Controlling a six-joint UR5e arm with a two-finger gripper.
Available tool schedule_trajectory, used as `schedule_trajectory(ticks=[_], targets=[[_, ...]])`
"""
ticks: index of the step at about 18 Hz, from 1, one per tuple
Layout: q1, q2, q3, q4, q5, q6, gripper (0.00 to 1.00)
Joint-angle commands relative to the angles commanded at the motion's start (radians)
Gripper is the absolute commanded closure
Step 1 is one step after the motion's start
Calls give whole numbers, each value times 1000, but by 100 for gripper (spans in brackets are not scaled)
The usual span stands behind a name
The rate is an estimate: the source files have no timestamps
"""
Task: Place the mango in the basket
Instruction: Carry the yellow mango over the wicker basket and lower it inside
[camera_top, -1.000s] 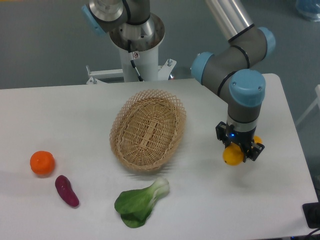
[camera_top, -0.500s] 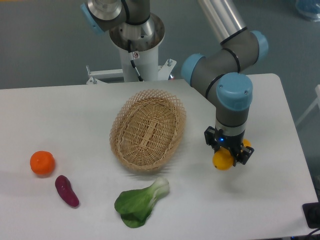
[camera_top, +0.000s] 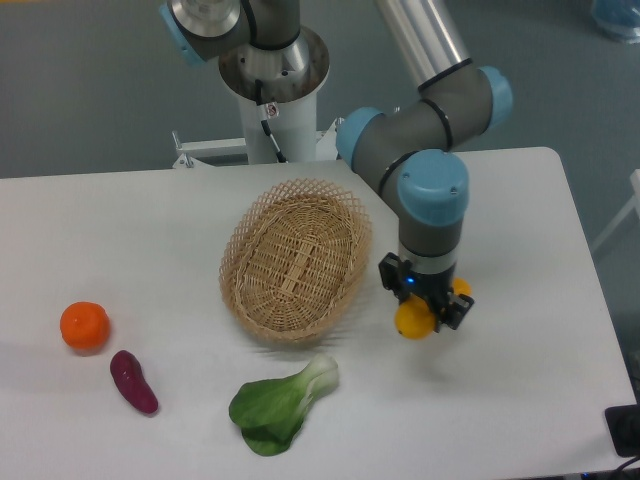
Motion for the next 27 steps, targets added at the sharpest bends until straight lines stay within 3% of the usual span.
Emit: schedule_trajectory(ticks=[12,18,27], targets=[[-100,104,-141,3,5,-20,54],[-178,80,-149,14,21,-92,54],[-232,63,-160,17,23,-124,50]])
